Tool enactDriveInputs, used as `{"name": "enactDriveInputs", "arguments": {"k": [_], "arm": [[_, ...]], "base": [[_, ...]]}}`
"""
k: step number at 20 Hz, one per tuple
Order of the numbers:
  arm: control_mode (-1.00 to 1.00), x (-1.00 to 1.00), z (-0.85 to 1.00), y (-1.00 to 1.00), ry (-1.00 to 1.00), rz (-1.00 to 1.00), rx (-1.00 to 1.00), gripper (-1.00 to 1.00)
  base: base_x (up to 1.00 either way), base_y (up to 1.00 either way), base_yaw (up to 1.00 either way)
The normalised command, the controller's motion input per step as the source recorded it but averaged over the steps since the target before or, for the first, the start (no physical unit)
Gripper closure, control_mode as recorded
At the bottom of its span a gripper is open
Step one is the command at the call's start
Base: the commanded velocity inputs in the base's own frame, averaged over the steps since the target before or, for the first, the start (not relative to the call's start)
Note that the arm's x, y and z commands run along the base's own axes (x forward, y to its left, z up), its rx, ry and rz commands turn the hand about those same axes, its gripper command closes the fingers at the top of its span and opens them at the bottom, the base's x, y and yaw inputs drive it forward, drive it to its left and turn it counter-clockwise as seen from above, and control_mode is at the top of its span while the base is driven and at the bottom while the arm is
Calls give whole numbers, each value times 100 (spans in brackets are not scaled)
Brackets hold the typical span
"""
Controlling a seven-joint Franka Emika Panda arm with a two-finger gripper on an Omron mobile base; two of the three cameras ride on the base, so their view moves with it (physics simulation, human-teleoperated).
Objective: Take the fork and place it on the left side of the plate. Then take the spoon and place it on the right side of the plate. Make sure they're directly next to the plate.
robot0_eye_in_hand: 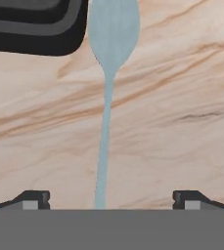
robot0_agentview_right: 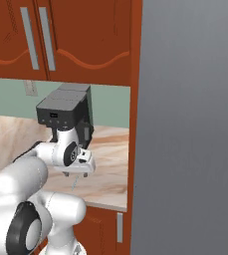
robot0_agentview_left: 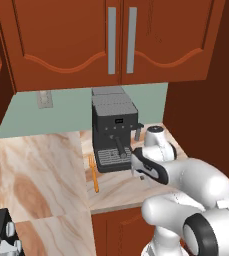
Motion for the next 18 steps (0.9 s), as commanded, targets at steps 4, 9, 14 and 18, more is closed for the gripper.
{"name": "enactDriveInputs", "arguments": {"k": [4,9,14,18], "arm": [[-100,0,-38,0,0,0,0,-100],[-100,0,-33,0,0,0,0,-100],[-100,0,-32,0,0,0,0,-100],[-100,0,-40,0,0,0,0,-100]], "base": [[0,0,0],[0,0,0],[0,0,0],[0,0,0]]}}
